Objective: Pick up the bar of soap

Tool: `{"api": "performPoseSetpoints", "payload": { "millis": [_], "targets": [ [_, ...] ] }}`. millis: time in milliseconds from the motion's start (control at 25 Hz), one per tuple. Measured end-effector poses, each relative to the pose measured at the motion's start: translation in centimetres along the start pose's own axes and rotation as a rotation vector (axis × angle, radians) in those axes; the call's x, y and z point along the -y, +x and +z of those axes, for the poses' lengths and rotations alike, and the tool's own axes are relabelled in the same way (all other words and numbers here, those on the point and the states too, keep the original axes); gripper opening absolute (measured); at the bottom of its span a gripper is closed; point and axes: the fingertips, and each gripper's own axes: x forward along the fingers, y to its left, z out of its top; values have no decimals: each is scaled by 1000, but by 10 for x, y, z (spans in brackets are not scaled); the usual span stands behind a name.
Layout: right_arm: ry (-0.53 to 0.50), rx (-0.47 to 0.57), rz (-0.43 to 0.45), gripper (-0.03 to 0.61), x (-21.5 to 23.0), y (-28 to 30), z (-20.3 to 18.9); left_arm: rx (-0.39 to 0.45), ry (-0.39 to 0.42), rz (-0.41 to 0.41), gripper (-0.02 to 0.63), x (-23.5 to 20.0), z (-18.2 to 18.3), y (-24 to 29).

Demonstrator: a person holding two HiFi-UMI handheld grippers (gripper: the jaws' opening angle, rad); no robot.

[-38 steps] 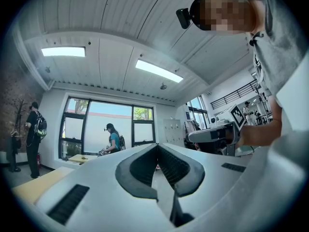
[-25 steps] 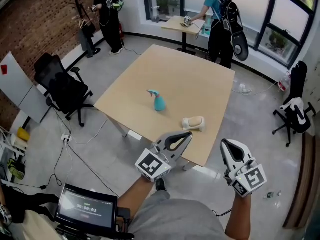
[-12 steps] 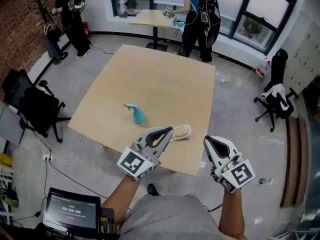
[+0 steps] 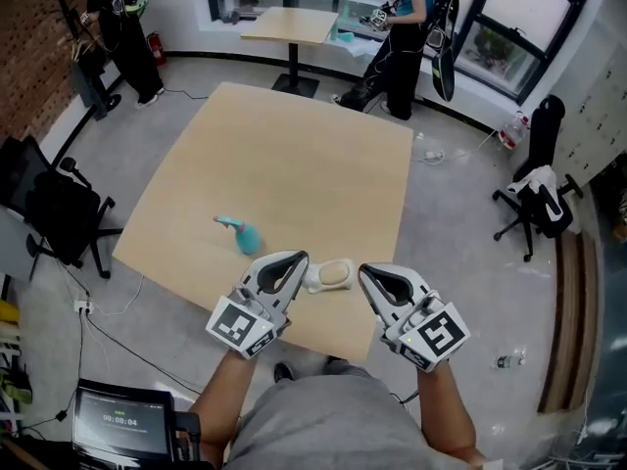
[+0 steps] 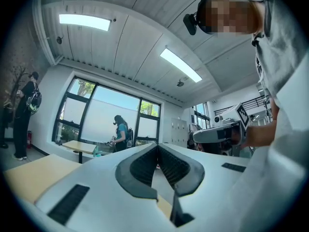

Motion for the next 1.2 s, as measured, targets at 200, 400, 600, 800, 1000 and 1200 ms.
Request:
{"api": "performPoseSetpoints", "payload": {
  "millis": [200,400,600,800,1000,1200],
  "targets": [
    [-20,-1,134,6,28,18,-7,-30,21,83,5,-13,-12,29],
    [6,-25,229,6,59,26,-32,-126,4,89,6,-12,-53,54],
    [11,-165,317,6,62,46,-77,-246,-27,15,8,-8,-100,59],
    [-18,-311,368,57,64,66,-122,-363,-32,-88,79,-17,-144,72],
    [-62,-458,405,139,66,83,-166,-513,37,-229,160,-14,-197,74],
    [-143,-648,476,216,67,97,-225,-634,101,-350,225,-20,-257,72]
  ]
}}
